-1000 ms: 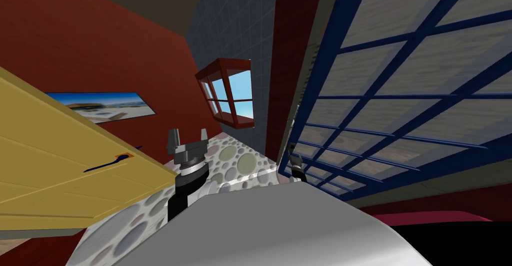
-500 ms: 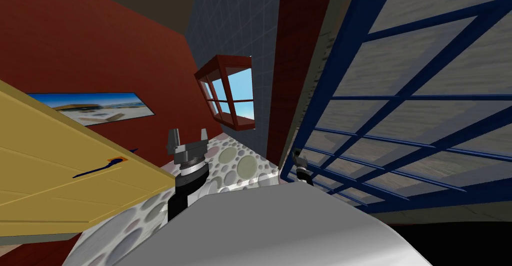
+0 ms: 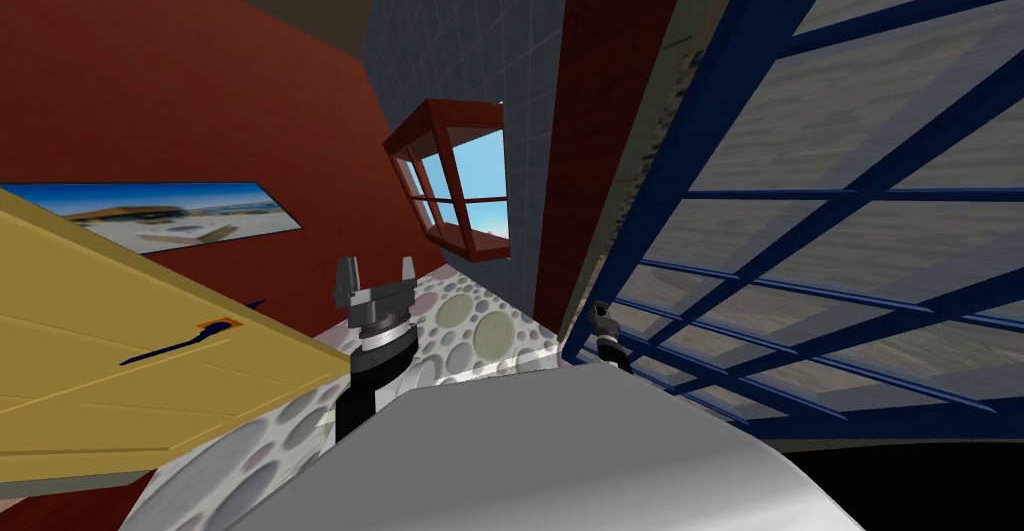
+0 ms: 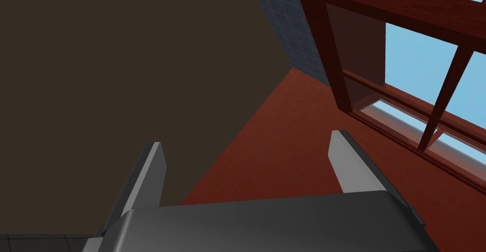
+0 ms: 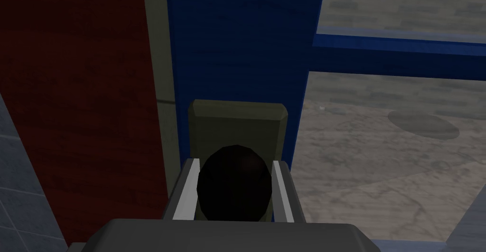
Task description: Pull the door open
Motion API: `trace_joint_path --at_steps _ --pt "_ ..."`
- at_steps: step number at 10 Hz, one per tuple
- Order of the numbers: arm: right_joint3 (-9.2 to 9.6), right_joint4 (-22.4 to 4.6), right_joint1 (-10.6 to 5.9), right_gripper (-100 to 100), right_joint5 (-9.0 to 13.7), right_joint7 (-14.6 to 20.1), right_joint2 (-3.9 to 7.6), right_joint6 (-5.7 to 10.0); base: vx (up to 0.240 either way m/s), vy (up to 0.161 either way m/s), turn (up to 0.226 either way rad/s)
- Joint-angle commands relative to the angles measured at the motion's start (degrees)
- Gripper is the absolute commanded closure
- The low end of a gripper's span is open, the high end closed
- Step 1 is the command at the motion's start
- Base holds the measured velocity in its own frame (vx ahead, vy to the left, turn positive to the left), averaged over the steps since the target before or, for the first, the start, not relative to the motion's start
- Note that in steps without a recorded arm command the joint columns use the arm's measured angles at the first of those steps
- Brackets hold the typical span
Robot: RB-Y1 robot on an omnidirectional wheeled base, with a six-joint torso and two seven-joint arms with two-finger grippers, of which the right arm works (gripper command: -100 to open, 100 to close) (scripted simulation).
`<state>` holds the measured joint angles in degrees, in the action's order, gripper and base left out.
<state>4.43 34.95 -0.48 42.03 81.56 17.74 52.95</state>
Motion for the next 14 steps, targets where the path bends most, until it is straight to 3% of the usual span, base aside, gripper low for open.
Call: trace_joint_path --at_steps 1,4,5,9,10,11,13,14 --pt "0.1 0.1 -0.01 100 0.0 0.0 -0.12 -0.06 -0.018 -0.002 0.019" --pt "0.1 0.1 -0.01 100 0.0 0.0 -0.12 -0.06 -0.003 0.0 0.002" --pt "0.92 0.4 0.08 100 -0.5 0.5 0.11 -0.26 -0.124 0.019 0.049" --pt "3.89 1.8 0.35 100 -2.3 2.4 0.79 -0.69 -0.256 -0.007 0.067" --pt "3.89 1.8 0.35 100 -2.3 2.4 0.79 -0.69 -0.15 0.022 0.023" --pt "5.19 2.4 0.47 100 -3.1 3.3 1.09 -0.87 -0.182 -0.024 0.057" --pt "6.26 2.8 0.57 100 -3.7 4.0 1.34 -1.02 -0.218 -0.022 0.058" --pt "5.8 3.4 0.93 100 -3.4 3.6 1.41 -1.32 -0.104 -0.011 0.03"
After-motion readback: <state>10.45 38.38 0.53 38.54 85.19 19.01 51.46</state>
